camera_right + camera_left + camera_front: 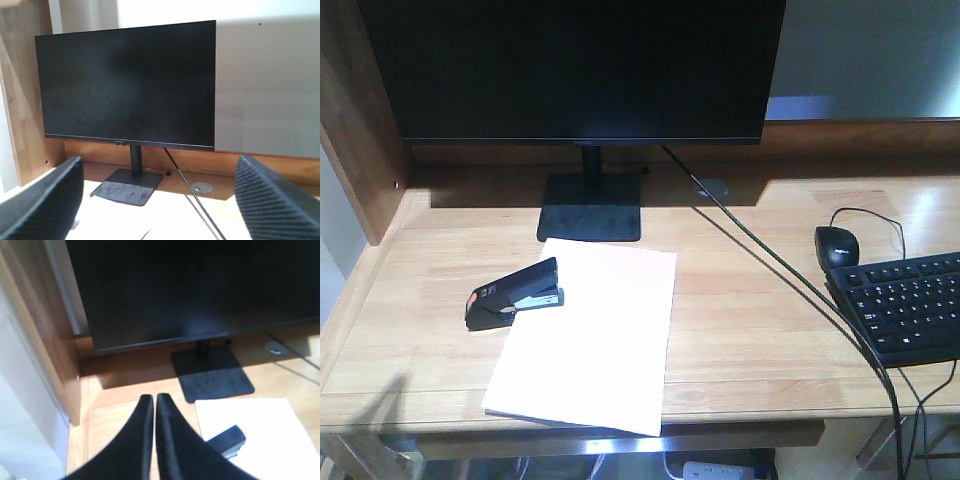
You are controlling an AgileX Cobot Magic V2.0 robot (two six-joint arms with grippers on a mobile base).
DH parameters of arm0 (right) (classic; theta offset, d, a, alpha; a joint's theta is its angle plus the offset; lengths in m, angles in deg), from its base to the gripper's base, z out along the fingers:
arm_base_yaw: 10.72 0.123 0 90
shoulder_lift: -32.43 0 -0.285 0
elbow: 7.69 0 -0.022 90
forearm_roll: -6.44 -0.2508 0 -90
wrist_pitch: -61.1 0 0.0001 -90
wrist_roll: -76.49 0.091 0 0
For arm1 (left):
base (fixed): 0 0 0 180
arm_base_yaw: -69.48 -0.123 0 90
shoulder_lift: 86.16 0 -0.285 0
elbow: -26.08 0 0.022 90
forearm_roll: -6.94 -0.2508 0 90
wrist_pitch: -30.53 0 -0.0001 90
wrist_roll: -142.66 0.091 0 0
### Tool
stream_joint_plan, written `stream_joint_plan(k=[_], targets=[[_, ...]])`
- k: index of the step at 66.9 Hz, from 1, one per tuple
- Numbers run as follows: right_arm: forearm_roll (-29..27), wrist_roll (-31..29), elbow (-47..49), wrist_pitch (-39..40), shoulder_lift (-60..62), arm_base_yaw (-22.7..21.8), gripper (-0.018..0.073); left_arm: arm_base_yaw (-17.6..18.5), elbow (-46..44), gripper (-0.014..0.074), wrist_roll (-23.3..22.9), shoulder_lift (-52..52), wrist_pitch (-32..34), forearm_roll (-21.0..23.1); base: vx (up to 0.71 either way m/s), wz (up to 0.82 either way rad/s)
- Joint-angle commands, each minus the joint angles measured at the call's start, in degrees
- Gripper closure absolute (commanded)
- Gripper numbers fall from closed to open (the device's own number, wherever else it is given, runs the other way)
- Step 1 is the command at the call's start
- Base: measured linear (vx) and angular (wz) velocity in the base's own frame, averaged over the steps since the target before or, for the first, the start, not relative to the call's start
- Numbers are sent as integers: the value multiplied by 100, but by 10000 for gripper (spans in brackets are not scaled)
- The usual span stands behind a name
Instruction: Grab stapler and paper to desk for stapling
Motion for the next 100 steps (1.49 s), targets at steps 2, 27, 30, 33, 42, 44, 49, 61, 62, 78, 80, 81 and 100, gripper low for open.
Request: stream_joint_plan(k=[2,27,30,33,42,44,49,61,62,78,80,81,100], targets=[[-6,10,129,423,-22,-41,-14,0,926,603,53,-768,1016,57,0,0],[-6,10,129,423,-22,-41,-14,0,3610,603,-32,-3328,2348,62,0,0],[-6,10,129,423,-22,-41,-14,0,3750,603,-32,-3476,2339,62,0,0],[-6,10,129,423,-22,-41,-14,0,3870,603,-32,-3577,2334,62,0,0],[-6,10,129,423,-22,-41,-14,0,4050,603,-32,-3647,2213,62,0,0],[-6,10,129,423,-22,-41,-14,0,4050,603,-32,-3647,2166,62,0,0],[-6,10,129,423,-22,-41,-14,0,4050,603,-32,-3647,2090,62,0,0],[-6,10,129,423,-22,-41,-14,0,4050,603,-32,-3647,2062,62,0,0],[-6,10,129,423,-22,-41,-14,0,4050,603,-32,-3647,2062,62,0,0],[-6,10,129,423,-22,-41,-14,0,4050,603,-32,-3647,2062,62,0,0],[-6,10,129,423,-22,-41,-14,0,4050,603,-32,-3647,2062,62,0,0],[-6,10,129,423,-22,-41,-14,0,4050,603,-32,-3647,2062,62,0,0],[-37,15,129,472,-22,-41,6,0,4050,603,-32,-3647,2062,62,0,0]])
